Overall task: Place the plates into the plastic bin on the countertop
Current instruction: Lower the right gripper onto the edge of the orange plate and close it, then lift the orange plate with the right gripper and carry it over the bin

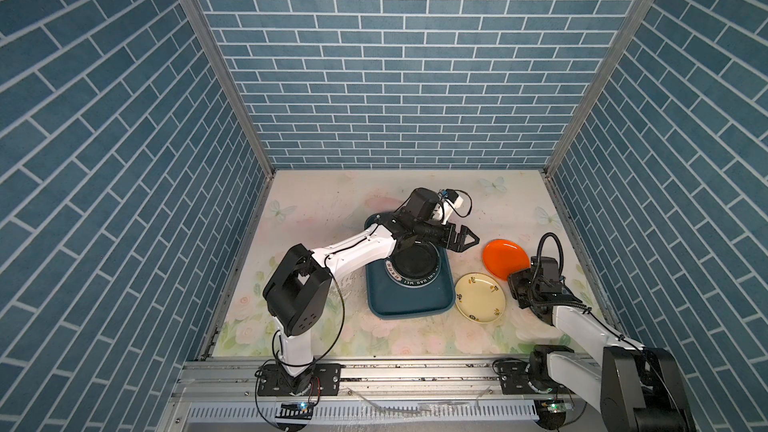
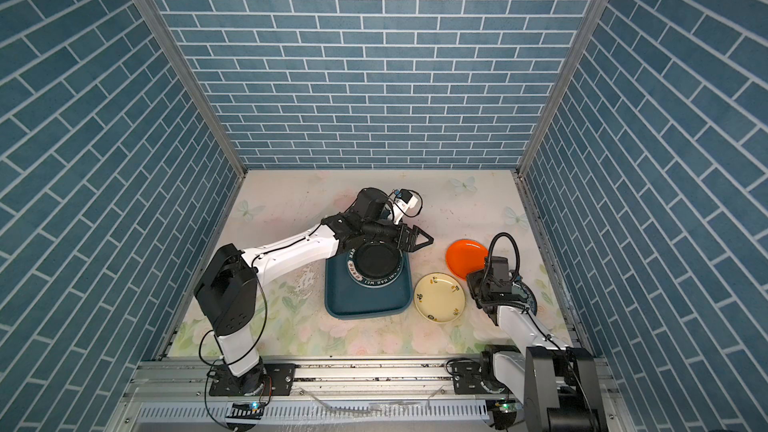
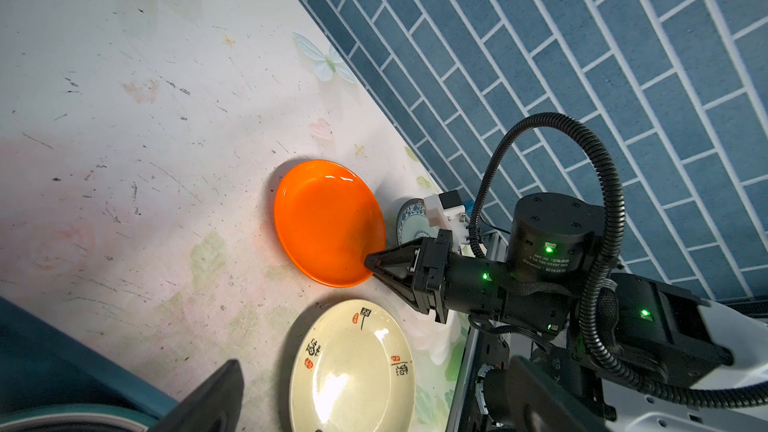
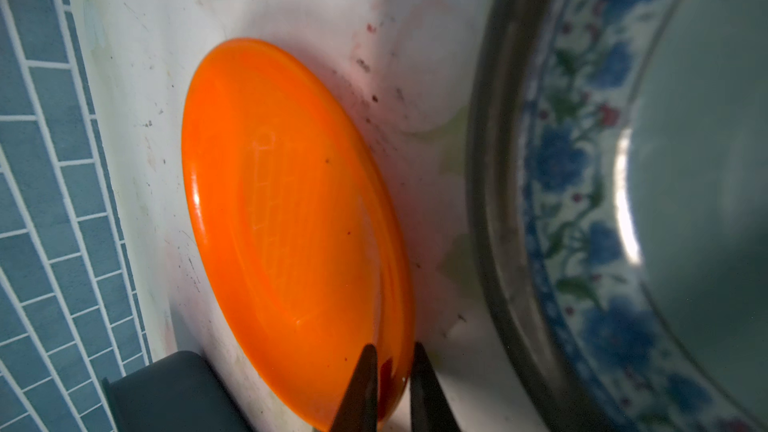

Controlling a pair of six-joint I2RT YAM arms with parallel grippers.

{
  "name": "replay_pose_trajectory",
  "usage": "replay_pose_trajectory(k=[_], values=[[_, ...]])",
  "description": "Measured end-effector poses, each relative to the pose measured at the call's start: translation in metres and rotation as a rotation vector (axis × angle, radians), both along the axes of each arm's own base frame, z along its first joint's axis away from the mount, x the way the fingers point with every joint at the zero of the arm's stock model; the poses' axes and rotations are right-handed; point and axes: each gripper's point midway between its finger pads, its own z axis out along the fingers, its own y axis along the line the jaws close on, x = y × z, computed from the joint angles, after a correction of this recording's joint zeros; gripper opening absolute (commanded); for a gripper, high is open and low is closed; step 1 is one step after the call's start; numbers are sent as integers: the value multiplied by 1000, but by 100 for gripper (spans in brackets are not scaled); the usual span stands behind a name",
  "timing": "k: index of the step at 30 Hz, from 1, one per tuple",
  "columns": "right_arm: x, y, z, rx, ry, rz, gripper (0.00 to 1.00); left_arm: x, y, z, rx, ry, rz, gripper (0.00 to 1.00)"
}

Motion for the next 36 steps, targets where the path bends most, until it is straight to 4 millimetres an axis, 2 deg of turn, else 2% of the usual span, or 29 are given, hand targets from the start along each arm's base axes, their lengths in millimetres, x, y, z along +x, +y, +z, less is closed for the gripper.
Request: replay_pose_trajectory(k=[13,17,21,24,28,32,36], values=[[2,-4,-1,-20,-2,-11,10,1,1,0,-1,4,4,100],[4,-4,1,-23,-10,-5,5,2,1,0,-1,4,5,100],[9,-4,9,-29,-24,1,5,2,2,0,-1,4,6,100],[12,-5,19,-50,-32,13,5,3,2,0,-2,6,8,100],[23,-7,49,-90,-77,37,5,6,8,-4,-6,7,39,100],[36,-8,81,-130,-136,67,5,16,30,-12,-12,26,116,100],[43,-8,100,-161,-163,101,5,33,59,-10,-20,21,218,100]])
